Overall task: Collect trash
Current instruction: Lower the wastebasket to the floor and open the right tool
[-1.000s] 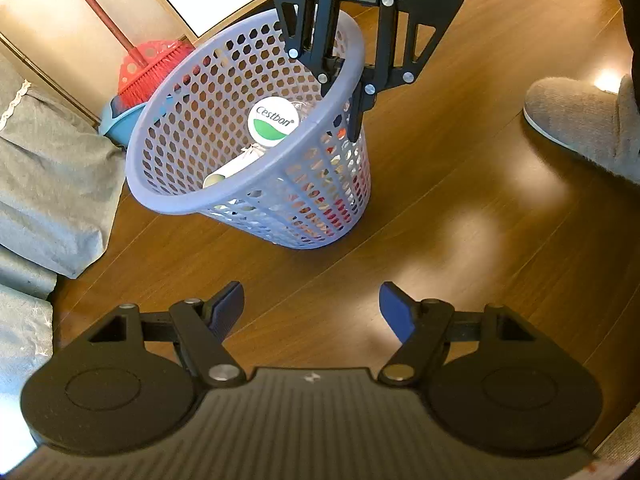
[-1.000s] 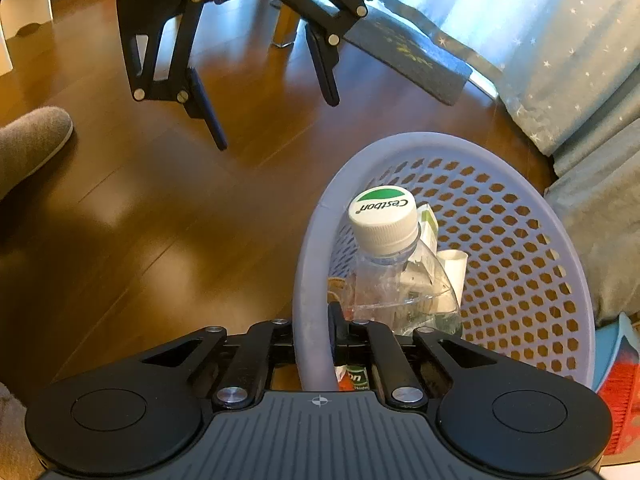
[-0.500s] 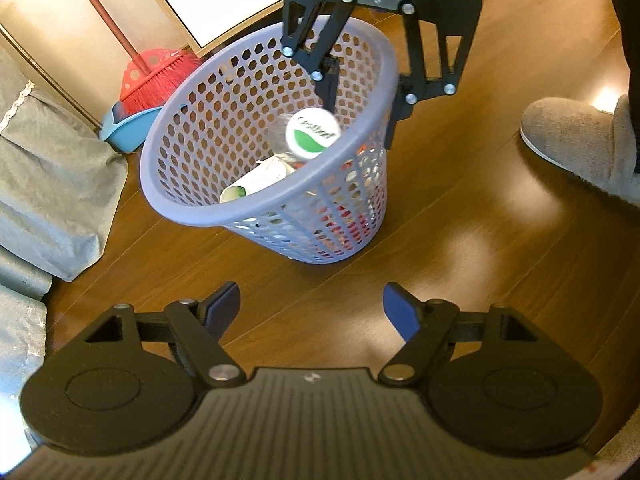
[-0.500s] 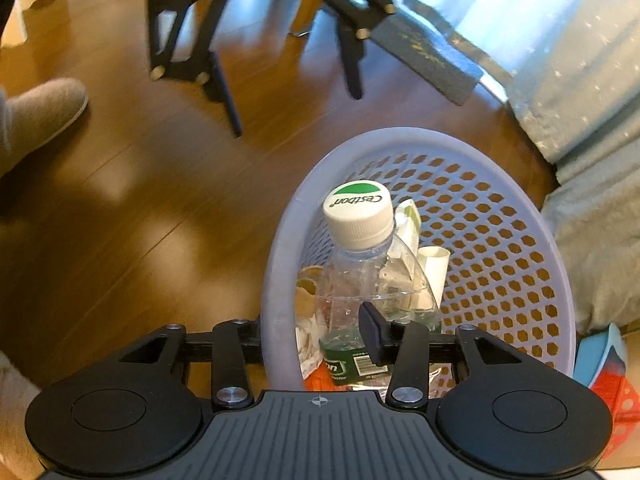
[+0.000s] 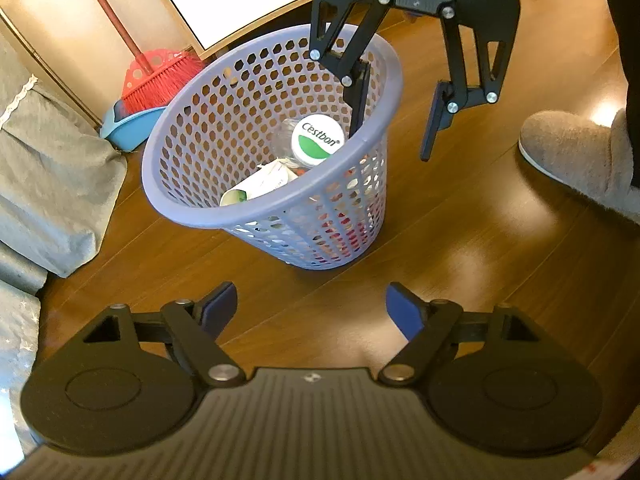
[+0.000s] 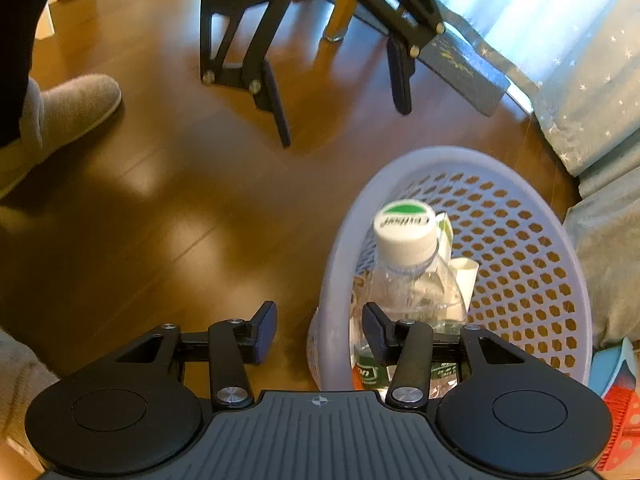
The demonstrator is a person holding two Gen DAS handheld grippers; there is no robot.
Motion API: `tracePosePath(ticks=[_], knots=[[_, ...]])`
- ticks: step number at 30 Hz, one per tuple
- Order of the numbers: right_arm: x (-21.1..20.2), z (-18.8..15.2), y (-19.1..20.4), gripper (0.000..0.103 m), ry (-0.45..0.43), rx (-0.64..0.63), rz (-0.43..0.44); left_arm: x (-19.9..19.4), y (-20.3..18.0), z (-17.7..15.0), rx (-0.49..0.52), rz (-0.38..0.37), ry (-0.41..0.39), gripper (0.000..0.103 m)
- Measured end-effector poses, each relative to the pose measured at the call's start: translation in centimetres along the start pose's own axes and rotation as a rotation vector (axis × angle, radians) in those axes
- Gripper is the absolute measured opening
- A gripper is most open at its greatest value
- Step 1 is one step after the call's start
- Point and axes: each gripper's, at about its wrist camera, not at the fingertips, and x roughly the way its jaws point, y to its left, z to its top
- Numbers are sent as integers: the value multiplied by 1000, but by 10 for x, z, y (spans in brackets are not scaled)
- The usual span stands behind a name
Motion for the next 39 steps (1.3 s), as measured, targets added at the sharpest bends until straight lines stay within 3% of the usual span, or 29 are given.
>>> tracePosePath(ticks=[8,13,18,28,30,35,39], knots=[[-23,10,5,45,-55,57,-37,-16,11,9,-128,41,-24,85],[-54,17,6,45,-40,145,-100,-36,13,28,-182,105,-8,89],[-97,22,-1,45,4,265,-208,-62,17,49,-285,118,10,93],[-180,36,-11,45,-27,475,-429,-123,14,78,-565,209,-34,98],[-192,38,-5,45,-28,544,-459,-130,11,79,-618,210,-39,100],[-215,34,5,45,-57,852,-464,-144,-2,84,-701,222,-10,102],[-221,33,17,45,-77,1035,-456,-154,-12,84,-755,282,30,102]])
